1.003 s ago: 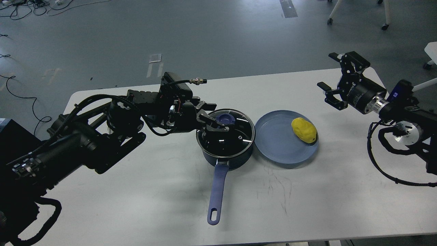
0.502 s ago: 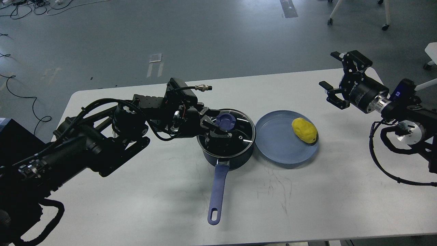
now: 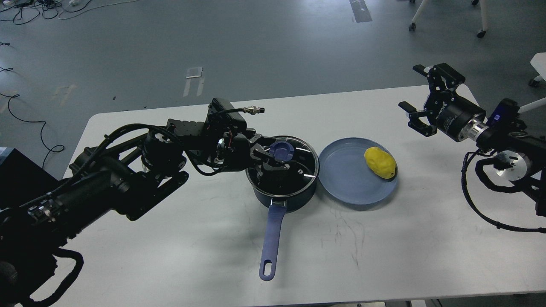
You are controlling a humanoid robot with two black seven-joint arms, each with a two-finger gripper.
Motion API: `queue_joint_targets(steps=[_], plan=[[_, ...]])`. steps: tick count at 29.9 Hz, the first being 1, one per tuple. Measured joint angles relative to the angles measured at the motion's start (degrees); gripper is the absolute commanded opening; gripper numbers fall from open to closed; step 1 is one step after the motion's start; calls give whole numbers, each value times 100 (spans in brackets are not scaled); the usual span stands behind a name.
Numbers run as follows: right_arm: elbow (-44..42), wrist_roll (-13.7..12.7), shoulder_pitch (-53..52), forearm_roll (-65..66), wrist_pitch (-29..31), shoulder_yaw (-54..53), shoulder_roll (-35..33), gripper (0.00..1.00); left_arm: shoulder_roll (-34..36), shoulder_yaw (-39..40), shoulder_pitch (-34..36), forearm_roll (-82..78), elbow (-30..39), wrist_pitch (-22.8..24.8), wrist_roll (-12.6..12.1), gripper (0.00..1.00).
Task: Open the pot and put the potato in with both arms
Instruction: 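Lift the glass lid off the saucepan and set it down beside it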
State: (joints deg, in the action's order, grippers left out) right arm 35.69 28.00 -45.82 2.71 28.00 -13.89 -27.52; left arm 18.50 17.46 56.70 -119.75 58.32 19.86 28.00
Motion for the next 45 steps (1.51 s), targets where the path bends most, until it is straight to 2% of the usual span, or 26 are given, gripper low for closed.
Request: queue_joint_targets(steps=[1, 3, 5, 13, 18, 22, 29, 35, 40, 45], plan=[[0, 0, 0, 1, 0, 0, 0, 100, -2, -13, 0, 2, -4, -4, 0, 38], [0, 0, 0, 1, 0, 0, 0, 100, -3, -64, 6, 5, -6, -15, -1, 28], [0, 0, 0, 1, 0, 0, 0, 100, -2, -126, 31, 7, -6, -33, -1, 27], [0, 0, -6, 0, 0, 0, 0, 100, 166, -162, 187, 40, 169, -111, 2, 28], [0, 0, -18, 0, 0, 0, 0, 100, 869, -147, 482, 110, 568, -143, 2, 30], [1, -3, -19, 0, 0, 0, 0, 100, 1669, -177, 485, 200, 708, -382, 1, 30], [0, -3, -15, 0, 0, 0, 12, 100, 2745, -678, -147, 641, 523, -1045, -3, 31], [-16, -2, -14, 1, 0, 0, 34, 100, 2873, -743, -945, 800, 92, -1528, -1, 33], [-6, 0, -8, 10, 0, 0, 19, 100, 2796, -746, -1195, 806, -367, -1762, 0, 35], [4, 0, -6, 11, 0, 0, -11, 100, 2769, -753, -1318, 854, -695, -1889, -1, 51]])
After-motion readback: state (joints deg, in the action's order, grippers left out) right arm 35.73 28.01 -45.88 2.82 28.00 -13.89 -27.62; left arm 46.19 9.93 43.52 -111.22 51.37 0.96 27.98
